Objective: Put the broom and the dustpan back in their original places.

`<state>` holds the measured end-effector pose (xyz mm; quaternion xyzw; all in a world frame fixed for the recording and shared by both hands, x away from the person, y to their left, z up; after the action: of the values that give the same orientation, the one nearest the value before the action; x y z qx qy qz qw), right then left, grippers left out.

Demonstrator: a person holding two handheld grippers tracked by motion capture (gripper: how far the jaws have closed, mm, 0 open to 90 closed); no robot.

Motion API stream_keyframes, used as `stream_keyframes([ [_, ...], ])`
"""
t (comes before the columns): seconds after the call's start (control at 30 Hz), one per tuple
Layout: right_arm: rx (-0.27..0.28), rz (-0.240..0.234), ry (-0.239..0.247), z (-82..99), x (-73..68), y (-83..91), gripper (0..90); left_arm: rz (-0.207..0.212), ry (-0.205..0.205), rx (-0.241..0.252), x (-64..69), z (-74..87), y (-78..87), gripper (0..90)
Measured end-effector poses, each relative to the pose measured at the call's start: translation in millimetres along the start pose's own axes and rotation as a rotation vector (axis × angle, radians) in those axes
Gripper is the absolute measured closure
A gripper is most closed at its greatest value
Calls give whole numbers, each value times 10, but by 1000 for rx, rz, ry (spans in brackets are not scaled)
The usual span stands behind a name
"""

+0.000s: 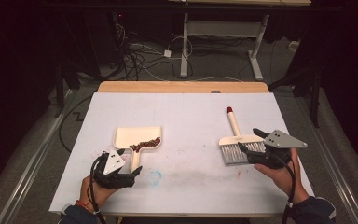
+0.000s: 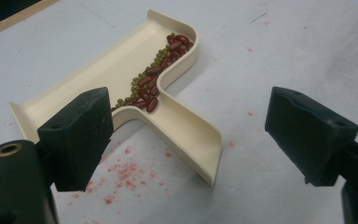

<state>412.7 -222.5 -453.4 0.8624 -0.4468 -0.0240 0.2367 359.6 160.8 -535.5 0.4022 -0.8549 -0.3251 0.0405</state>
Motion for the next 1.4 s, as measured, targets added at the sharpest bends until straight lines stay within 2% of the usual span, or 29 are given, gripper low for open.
stream_keyframes([
  [0.13,10,-15,-14,59,-23,31,279,-1,4,0,-2,7,5,148],
  [0.3,-15,-22,-9,202,-54,32,275,0,1,-3,-2,14,6,148],
  [0.4,-41,-2,13,297,-16,-1,277,2,1,-6,-1,20,-2,149],
  [0.47,-75,38,17,384,82,-47,296,4,0,-7,10,18,-3,149],
  [0.53,-124,83,-6,526,211,-105,307,10,-10,-9,32,16,-3,149],
  [0.6,-201,100,-68,692,299,-154,313,15,-14,-11,52,19,-7,150],
  [0.7,-292,114,-132,882,366,-214,311,18,-12,-12,59,21,-17,150],
  [0.77,-340,61,-183,978,333,-260,301,19,-12,-13,61,21,-20,150],
  [0.8,-354,62,-185,1009,326,-274,300,22,-14,-14,66,20,-21,151],
  [1.03,-373,30,-229,1005,218,-257,306,23,-23,-17,77,12,-32,151],
  [1.1,-378,39,-216,1002,197,-257,309,24,-23,-19,78,13,-39,151],
  [1.23,-365,47,-204,997,241,-247,318,25,-23,-16,83,3,-40,150],
  [1.3,-337,49,-184,963,265,-222,312,28,-23,-9,82,-8,-29,149],
  [1.37,-268,28,-159,831,230,-160,308,27,-25,0,81,-19,-20,149],
  [1.4,-231,18,-125,753,203,-129,294,26,-23,3,81,-21,-18,148],
])
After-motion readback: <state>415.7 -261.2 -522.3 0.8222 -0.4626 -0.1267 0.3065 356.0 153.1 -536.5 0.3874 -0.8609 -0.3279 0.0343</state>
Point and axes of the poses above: each handheld gripper's, and its own axes: y roughly backward along the jaws, z roughly out of its underside, x roughly to its right, the point moved 10 cm from there along -y, roughly forward along the jaws, and after that the axes turned 4 degrees about -y, right-handed, at the moved point
